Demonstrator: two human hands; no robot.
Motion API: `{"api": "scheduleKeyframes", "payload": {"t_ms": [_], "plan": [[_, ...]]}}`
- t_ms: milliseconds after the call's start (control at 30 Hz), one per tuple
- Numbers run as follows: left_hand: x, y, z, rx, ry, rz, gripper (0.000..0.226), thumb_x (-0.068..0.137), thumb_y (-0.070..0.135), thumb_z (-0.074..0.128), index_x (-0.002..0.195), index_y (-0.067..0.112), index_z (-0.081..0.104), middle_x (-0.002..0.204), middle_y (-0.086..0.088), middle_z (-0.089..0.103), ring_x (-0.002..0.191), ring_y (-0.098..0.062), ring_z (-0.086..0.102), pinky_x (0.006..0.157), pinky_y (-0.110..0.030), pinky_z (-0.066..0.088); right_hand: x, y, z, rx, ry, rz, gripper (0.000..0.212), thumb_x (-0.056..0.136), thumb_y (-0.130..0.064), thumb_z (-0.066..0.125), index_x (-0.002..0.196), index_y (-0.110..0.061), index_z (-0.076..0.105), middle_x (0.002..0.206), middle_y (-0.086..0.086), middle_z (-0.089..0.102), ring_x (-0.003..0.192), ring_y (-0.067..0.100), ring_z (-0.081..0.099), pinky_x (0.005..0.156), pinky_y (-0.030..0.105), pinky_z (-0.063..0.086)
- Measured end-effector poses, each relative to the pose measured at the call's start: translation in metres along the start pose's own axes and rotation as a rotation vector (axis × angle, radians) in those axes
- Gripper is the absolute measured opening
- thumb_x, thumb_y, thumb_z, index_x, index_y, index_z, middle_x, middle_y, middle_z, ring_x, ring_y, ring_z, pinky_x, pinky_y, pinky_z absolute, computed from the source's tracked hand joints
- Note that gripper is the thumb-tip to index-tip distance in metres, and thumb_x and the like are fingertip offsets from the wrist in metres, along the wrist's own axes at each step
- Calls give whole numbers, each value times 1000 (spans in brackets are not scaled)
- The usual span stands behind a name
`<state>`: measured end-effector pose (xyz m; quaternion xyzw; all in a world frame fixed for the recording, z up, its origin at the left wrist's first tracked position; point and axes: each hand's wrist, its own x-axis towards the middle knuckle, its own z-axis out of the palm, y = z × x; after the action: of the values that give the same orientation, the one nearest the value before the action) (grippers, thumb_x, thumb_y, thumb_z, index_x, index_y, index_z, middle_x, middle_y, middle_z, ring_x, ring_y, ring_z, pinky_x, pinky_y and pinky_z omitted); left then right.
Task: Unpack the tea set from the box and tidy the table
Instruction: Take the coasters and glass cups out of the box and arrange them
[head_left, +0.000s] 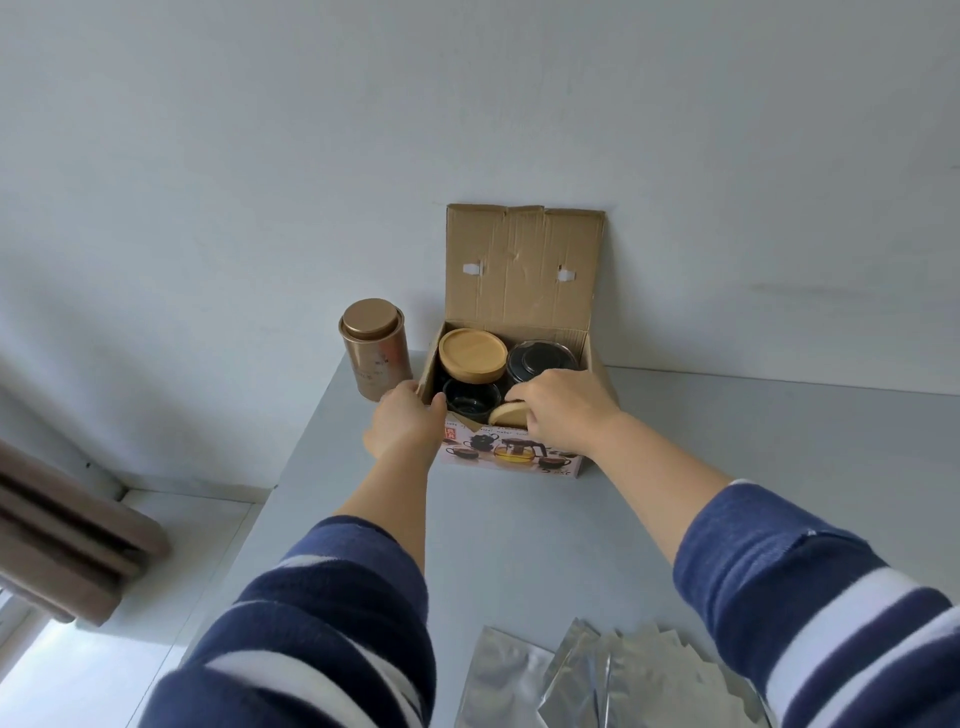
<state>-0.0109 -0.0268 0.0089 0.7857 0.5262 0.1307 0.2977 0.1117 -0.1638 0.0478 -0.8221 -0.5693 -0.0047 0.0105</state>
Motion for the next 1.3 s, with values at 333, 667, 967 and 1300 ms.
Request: {"api": "scheduleKeyframes", "payload": {"t_ms": [333, 667, 967, 1300], "plan": [[17, 56, -17, -12, -72, -89, 6, 88, 5, 50, 92, 6, 54, 94, -12, 61, 88, -28, 61, 72, -32, 51, -10, 12, 11, 289, 134, 129, 34, 87, -14, 51, 114, -26, 67, 108, -5, 68, 97, 20, 62, 62, 26, 44], [31, 63, -4, -136, -26, -165, 11, 81, 11, 61, 93, 10, 60, 90, -11, 67, 84, -29, 66, 77, -39, 58, -23, 55, -7, 1367, 315, 805, 33, 91, -2, 54, 121, -13, 62, 113, 8, 62, 106, 32, 61, 71, 40, 59], [14, 69, -11, -371, 6, -249, 28, 85, 35, 66, 93, 10, 57, 84, -8, 63, 79, -27, 63, 67, -34, 49, -38, 64, 1, 1707, 438, 1062, 41, 90, 0, 53, 129, -14, 59, 127, 11, 55, 110, 30, 57, 64, 36, 57], [-10, 114, -24, -621, 136, -233, 26, 88, 36, 65, 89, 12, 56, 82, -5, 58, 82, -27, 55, 75, -35, 42, -67, 126, -14, 1702, 484, 1055, 36, 90, 0, 53, 124, -9, 60, 123, 12, 58, 100, 27, 60, 71, 37, 55]]}}
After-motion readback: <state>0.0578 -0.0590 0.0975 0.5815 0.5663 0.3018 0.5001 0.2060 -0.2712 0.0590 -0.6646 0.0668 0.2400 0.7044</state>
